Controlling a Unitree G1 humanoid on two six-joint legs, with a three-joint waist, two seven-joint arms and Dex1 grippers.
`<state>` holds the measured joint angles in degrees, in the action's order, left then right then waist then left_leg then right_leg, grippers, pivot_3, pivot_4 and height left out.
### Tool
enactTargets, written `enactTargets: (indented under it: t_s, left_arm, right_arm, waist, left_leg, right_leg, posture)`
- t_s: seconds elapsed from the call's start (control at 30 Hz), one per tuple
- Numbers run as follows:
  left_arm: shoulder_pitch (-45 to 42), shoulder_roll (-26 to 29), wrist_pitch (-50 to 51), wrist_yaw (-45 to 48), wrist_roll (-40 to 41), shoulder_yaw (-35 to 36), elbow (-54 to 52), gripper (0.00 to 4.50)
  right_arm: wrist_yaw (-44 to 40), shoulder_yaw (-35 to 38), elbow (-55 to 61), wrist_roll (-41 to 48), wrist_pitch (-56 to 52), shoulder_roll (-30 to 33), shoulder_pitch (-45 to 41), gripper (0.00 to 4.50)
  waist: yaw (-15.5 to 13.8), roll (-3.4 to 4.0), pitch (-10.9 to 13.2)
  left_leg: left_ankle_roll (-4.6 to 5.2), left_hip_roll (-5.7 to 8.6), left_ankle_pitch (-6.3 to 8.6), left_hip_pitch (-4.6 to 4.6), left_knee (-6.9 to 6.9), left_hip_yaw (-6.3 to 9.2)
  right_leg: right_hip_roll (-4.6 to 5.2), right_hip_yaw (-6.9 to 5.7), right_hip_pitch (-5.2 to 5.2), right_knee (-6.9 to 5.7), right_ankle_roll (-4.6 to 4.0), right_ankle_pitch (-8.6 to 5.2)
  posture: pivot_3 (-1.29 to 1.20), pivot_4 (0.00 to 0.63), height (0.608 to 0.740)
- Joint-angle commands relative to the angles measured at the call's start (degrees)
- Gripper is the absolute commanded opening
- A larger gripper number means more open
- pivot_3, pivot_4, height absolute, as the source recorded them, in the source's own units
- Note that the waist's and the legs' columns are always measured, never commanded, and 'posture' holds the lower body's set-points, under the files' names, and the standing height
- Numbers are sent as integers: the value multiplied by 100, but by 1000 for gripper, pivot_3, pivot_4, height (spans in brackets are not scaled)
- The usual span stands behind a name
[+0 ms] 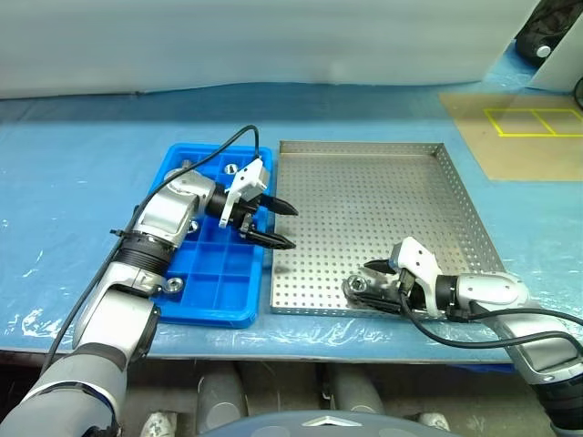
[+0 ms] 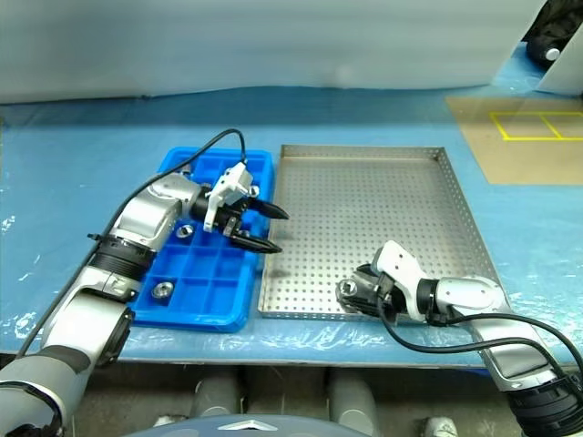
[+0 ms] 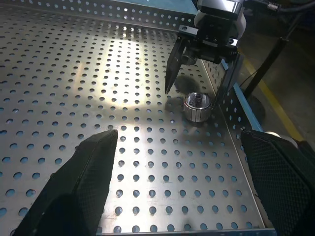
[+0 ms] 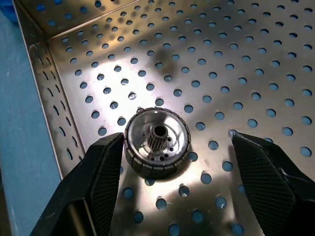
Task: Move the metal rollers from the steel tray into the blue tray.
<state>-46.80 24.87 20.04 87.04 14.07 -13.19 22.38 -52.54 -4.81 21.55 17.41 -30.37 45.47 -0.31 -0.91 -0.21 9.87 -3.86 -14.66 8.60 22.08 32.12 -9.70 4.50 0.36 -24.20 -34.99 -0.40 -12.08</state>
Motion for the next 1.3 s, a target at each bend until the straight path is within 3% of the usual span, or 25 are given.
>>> enactTargets:
  t_s: [0.03, 0.07, 0.17, 0.27, 0.4, 0.6, 0.93, 1.07, 1.3]
  left_arm:
    - [-28, 88, -13, -50, 92, 98, -195, 4174]
    - [-24, 96, -25, -61, 88, 95, -199, 4174]
    - [-37, 115, -45, -80, 92, 93, -186, 4174]
    - [-60, 140, -83, -108, 81, 103, -132, 4174]
    - [-89, 131, -169, -236, 53, 150, -39, 4174]
    - [-414, 168, -310, -599, 87, 442, 405, 4174]
    - [-1463, 870, -464, -1120, 152, 1326, 1755, 4174]
    - [-981, 1464, 296, -755, 475, 1518, 935, 4174]
    - [900, 2521, 1699, -935, 1250, 2160, -1596, 4174]
  right_arm:
    - [-14, -213, -81, -129, 179, -101, -45, 3614]
    - [-8, -240, -135, -157, 218, -131, -72, 3614]
    - [4, -237, -246, -195, 314, -189, -134, 3012]
    - [89, -207, -354, -299, 364, -192, -199, 2025]
    - [45, -128, -360, -257, 407, -185, -213, 1666]
    - [197, -122, -429, -285, 388, -336, -558, 1662]
    - [-198, -660, -932, -320, 470, -991, -2385, 1662]
    - [-393, -928, -1353, -256, 534, -1554, -3150, 1662]
    - [-734, -1499, -1929, -329, 861, -2532, -3716, 1662]
  waist:
    - [-12, 1, 0]
    - [-15, 1, -1]
    - [-15, 1, -1]
    - [-10, 1, -1]
    - [-10, 1, -1]
    - [-13, 1, -1]
    - [-28, 3, 0]
    - [-83, 4, 3]
    - [-328, 4, 3]
  left_leg:
    - [1, 0, 1, 0, 0, 0]
    - [2, 1, 1, 1, -1, -1]
    - [4, 1, 3, 3, -2, -2]
    - [6, 2, 4, 2, -1, -5]
    - [5, 0, 3, -2, 1, -7]
    - [5, 1, 3, -2, 1, -8]
    - [0, -1, 0, -4, -3, -8]
    - [-5, -2, -3, 8, -7, -8]
    - [-51, -15, -28, 7, -67, -1]
  right_leg:
    - [1, -1, 1, 1, 0, 0]
    - [1, -1, 1, 2, 0, 0]
    - [1, -1, 1, 8, 0, 0]
    - [2, 1, 2, 9, 0, 0]
    - [2, 2, 3, 5, 0, 1]
    - [2, 3, 3, 4, 0, 1]
    - [-1, 1, -3, -5, 0, 2]
    - [0, -4, -13, -2, -1, 2]
    - [2, -29, -26, -7, -18, -8]
  posture:
    - [-303, 150, 740]
    - [-301, 150, 740]
    - [-300, 150, 740]
    - [-299, 150, 740]
    - [-297, 150, 740]
    - [-268, 150, 740]
    - [-132, 150, 740]
    - [-54, 150, 740]
    - [116, 150, 740]
